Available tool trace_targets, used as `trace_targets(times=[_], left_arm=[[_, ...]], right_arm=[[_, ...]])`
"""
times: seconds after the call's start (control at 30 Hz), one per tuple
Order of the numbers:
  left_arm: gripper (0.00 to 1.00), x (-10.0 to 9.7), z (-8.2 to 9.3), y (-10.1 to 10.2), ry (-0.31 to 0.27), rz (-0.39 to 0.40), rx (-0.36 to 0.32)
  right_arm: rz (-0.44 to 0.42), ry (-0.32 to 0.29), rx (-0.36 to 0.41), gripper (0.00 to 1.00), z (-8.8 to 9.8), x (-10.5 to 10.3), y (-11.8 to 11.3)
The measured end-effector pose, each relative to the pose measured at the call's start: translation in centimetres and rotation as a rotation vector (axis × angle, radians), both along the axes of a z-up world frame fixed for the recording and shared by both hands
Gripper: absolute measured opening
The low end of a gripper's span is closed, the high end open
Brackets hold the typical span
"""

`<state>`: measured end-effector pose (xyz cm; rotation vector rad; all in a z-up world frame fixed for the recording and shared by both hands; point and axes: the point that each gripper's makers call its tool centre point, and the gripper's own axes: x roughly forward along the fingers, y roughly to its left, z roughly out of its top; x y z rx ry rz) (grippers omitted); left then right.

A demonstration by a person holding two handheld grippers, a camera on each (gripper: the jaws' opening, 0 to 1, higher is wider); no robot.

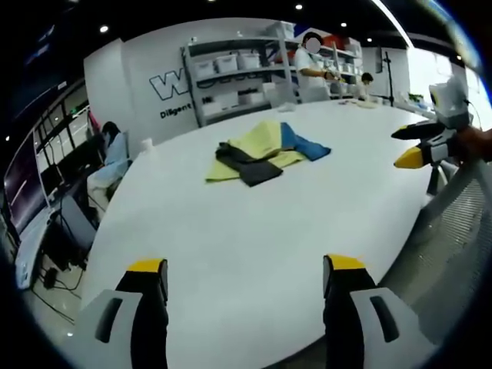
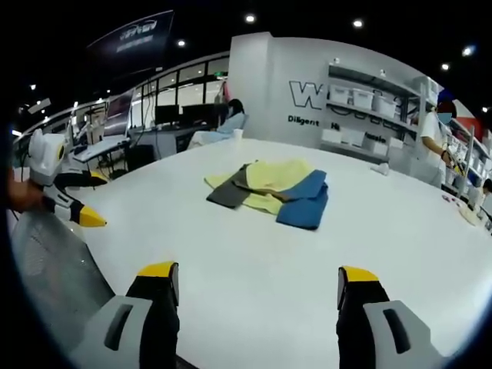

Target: Fold the garment on the visible template until the final outline fits inside the template.

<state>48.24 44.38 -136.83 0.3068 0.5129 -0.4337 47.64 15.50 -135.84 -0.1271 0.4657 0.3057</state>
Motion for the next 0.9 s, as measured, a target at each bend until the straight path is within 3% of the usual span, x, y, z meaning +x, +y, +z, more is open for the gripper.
trace_targets(times=[0.67, 0.9], left_arm=[[0.77, -0.1, -0.2, -0.3, 0.022, -0.014, -0.002], [0.79, 0.5, 0.4, -0.8, 0.012, -0.07, 0.034]], right_arm=[[0.033, 0.038, -0.039, 0.82, -0.7, -0.2, 0.5], [0.064, 0.054, -0.08, 0.83, -1.0, -0.3, 0.8]])
